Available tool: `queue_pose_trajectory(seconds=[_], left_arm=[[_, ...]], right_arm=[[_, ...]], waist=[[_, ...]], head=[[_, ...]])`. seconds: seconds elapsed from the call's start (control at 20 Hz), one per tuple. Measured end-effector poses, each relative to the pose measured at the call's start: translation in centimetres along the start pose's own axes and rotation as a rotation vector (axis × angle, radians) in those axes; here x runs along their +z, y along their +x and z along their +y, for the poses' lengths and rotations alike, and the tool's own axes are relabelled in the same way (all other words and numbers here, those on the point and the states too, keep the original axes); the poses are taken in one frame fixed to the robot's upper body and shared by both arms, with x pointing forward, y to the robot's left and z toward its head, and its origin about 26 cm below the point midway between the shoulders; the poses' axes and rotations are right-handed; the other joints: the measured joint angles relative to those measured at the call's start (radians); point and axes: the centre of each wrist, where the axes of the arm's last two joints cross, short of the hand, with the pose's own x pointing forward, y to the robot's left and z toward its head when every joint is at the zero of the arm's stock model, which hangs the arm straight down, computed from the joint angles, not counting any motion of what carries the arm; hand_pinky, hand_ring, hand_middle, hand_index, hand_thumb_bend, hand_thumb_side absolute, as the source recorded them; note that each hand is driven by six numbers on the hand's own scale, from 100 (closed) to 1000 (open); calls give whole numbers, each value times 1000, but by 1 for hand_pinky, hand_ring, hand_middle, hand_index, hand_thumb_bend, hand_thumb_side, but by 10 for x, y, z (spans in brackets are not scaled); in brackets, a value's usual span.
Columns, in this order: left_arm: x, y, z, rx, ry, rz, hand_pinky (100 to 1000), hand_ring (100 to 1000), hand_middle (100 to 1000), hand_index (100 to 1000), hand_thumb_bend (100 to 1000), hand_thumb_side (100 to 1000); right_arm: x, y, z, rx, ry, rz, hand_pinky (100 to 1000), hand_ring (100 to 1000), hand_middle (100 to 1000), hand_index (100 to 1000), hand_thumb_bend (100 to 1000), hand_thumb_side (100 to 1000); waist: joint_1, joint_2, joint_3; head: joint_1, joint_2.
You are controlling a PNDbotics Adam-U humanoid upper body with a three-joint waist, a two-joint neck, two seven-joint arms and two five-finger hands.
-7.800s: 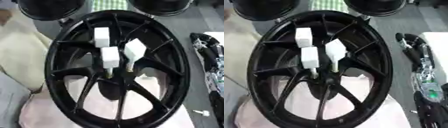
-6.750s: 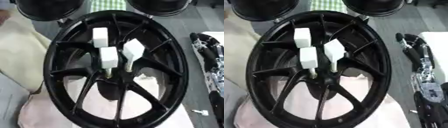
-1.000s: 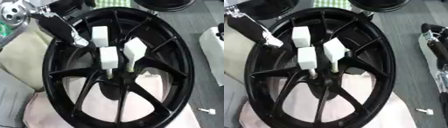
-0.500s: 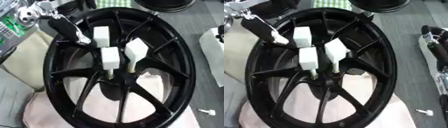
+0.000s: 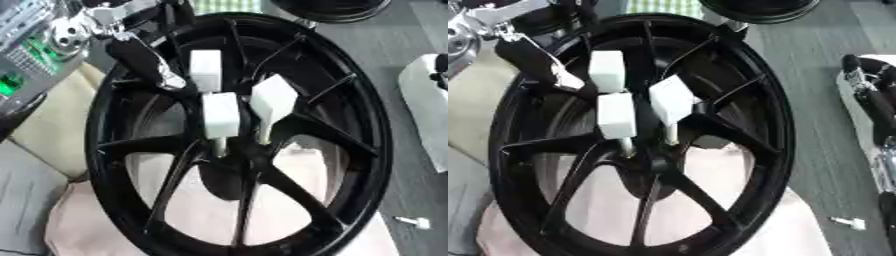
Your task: Pull the pin out of the wheel hub.
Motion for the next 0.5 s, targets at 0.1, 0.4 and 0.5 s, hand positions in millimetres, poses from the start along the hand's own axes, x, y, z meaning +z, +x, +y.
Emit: queue_pose_trajectory(seconds=[0.1, 0.4, 0.5], left_arm=[[-1, 1, -1, 5, -5, -5, 688, 564, 659, 756, 762, 336], [-2, 3, -3, 29, -26, -13, 684, 559, 653, 755, 774, 330], [-2, 5, -3, 41, -37, -22, 682, 555, 640, 750, 771, 326]], right_arm=[[0, 0, 0, 0, 1, 1, 866, 743, 669, 731, 434, 557], [1, -1, 2, -4, 10, 3, 867, 744, 671, 732, 426, 561], [1, -1, 3, -5, 13, 4, 868, 744, 672, 732, 423, 562]], waist=[[0, 0, 0], [3, 0, 0], [3, 0, 0]], head=[[0, 0], [0, 0], [0, 0]])
